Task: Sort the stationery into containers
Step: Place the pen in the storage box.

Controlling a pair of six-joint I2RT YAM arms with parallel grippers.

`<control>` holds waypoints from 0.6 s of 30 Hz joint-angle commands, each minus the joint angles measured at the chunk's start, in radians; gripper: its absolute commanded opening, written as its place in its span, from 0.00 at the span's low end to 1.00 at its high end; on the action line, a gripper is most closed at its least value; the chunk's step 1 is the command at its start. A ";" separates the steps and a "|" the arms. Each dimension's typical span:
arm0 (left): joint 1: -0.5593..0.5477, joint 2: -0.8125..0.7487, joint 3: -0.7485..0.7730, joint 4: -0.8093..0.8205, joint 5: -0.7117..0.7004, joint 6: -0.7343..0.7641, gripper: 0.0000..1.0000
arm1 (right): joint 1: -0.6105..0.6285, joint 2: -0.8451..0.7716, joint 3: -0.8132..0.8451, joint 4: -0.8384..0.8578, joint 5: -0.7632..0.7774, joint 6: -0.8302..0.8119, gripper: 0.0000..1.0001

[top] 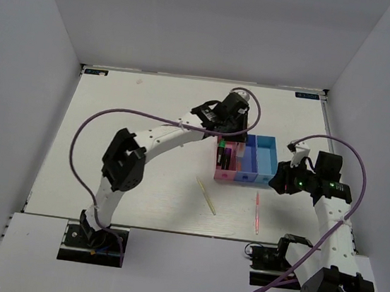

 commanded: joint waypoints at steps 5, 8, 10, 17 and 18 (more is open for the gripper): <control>0.021 0.193 0.175 0.068 0.127 -0.091 0.07 | 0.005 0.004 0.063 -0.105 -0.034 -0.061 0.72; 0.021 0.211 0.168 0.079 0.124 -0.111 0.22 | 0.008 0.019 0.077 -0.137 -0.051 -0.079 0.70; 0.019 0.210 0.153 0.079 0.123 -0.117 0.32 | 0.010 0.025 0.076 -0.146 -0.062 -0.079 0.67; 0.015 0.184 0.119 0.102 0.140 -0.114 0.54 | 0.034 0.047 0.079 -0.179 -0.079 -0.079 0.61; 0.012 0.181 0.124 0.099 0.146 -0.114 0.54 | 0.041 0.048 0.077 -0.179 -0.076 -0.079 0.61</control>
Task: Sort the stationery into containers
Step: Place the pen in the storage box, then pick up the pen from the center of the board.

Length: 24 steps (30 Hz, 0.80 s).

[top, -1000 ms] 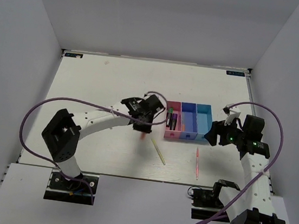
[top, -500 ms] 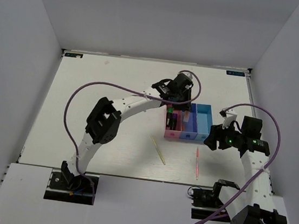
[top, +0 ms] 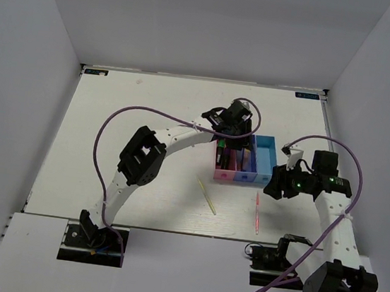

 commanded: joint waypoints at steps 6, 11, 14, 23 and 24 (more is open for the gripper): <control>-0.040 -0.190 -0.034 0.038 0.033 0.025 0.58 | 0.039 -0.007 0.028 -0.067 -0.056 -0.058 0.54; -0.118 -0.480 -0.397 0.035 -0.140 0.112 0.16 | 0.069 -0.070 -0.013 -0.158 -0.125 -0.362 0.36; -0.161 -0.685 -0.650 -0.014 -0.291 0.108 0.08 | 0.080 -0.136 -0.086 -0.088 -0.151 -0.425 0.00; -0.271 -0.790 -0.950 -0.111 -0.406 -0.200 0.64 | 0.172 -0.050 -0.070 -0.123 0.105 -0.192 0.26; -0.276 -0.741 -0.941 -0.091 -0.400 -0.212 0.64 | 0.181 -0.059 -0.079 -0.114 0.146 -0.187 0.31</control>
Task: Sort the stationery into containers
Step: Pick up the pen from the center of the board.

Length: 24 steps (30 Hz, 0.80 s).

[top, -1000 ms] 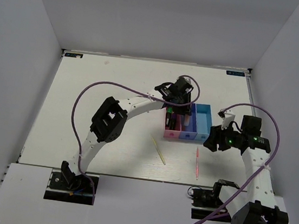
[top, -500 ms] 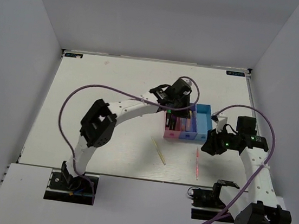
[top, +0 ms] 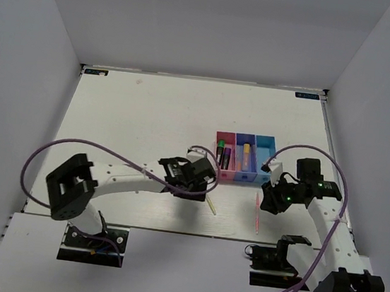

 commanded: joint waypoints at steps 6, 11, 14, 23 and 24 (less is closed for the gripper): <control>-0.047 0.202 0.111 0.031 -0.032 -0.187 0.65 | 0.083 0.001 -0.059 0.071 0.233 0.181 0.48; -0.047 0.202 0.094 0.066 -0.058 -0.232 0.65 | 0.125 0.091 -0.060 0.135 0.238 0.215 0.48; -0.050 0.194 0.077 0.074 -0.066 -0.244 0.65 | 0.159 0.136 -0.066 0.187 0.266 0.249 0.48; -0.053 0.220 0.076 0.078 -0.083 -0.281 0.65 | 0.219 0.188 -0.093 0.296 0.319 0.347 0.48; -0.053 0.220 0.072 0.085 -0.087 -0.287 0.65 | 0.224 0.197 -0.092 0.301 0.335 0.355 0.47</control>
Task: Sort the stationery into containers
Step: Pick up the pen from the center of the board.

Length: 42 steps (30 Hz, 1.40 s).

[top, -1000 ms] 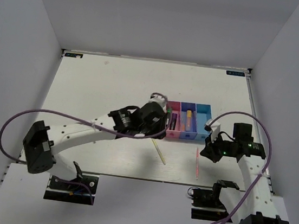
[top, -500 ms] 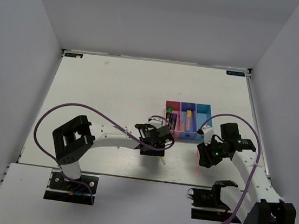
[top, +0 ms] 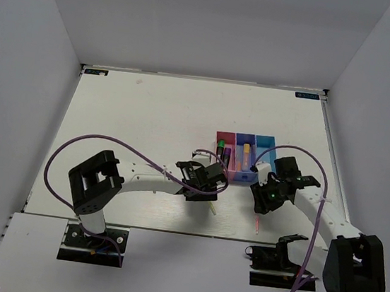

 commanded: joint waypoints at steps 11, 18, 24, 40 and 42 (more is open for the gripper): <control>-0.009 -0.060 -0.054 0.030 -0.065 -0.059 0.65 | 0.109 0.101 0.027 0.078 0.155 0.111 0.41; -0.012 -0.083 -0.082 0.037 -0.071 -0.063 0.65 | 0.161 0.177 0.053 0.066 0.226 0.134 0.34; -0.012 -0.084 -0.089 0.039 -0.074 -0.062 0.65 | 0.198 0.198 0.056 0.063 0.250 0.143 0.12; -0.008 -0.057 -0.043 0.045 -0.062 -0.039 0.65 | 0.203 -0.059 0.196 -0.046 -0.050 0.079 0.00; -0.002 -0.029 -0.002 0.041 -0.056 -0.033 0.65 | 0.206 -0.072 0.262 -0.051 -0.032 0.089 0.00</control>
